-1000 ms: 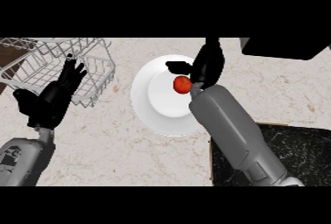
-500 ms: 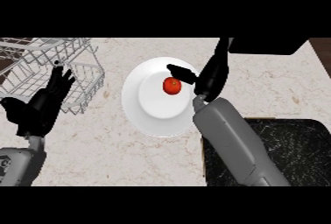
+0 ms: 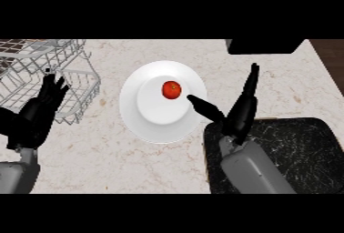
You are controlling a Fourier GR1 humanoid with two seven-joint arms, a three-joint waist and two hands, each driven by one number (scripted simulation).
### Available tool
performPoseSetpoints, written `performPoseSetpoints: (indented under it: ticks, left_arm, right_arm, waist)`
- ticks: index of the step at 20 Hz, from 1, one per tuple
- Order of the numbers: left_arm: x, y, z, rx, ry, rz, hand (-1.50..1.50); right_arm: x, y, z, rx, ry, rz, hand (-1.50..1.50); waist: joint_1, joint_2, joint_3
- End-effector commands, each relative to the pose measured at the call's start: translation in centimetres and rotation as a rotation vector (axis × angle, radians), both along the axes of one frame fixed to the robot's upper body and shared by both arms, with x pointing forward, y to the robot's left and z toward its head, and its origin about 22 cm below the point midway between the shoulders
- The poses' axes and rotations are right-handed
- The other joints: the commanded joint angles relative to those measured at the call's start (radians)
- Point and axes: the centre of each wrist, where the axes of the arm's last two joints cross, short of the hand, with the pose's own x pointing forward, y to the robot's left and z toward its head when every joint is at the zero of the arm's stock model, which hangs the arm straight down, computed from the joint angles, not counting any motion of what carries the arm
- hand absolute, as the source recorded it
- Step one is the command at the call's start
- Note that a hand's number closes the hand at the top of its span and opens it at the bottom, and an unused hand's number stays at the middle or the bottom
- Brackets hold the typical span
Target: Pick the tomato from the tray and place it in the plate
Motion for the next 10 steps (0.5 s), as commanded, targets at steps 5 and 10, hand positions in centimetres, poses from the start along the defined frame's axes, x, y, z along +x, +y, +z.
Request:
performPoseSetpoints:
  ticks: [5, 10]
  left_arm:
    - [1.1, -1.2, 2.2, 0.023, -0.167, -0.056, 0.00]
    - [1.4, -2.4, 1.9, 0.006, -0.173, -0.061, 0.00]
  right_arm:
    - [-6.3, -4.5, -0.9, -0.011, 0.017, -0.003, -1.50]
    - [-9.2, -7.0, -0.1, -0.050, 0.003, 0.000, -1.50]
  waist:
    - [-0.002, -0.001, 0.014]
    - [-0.001, 0.000, 0.014]
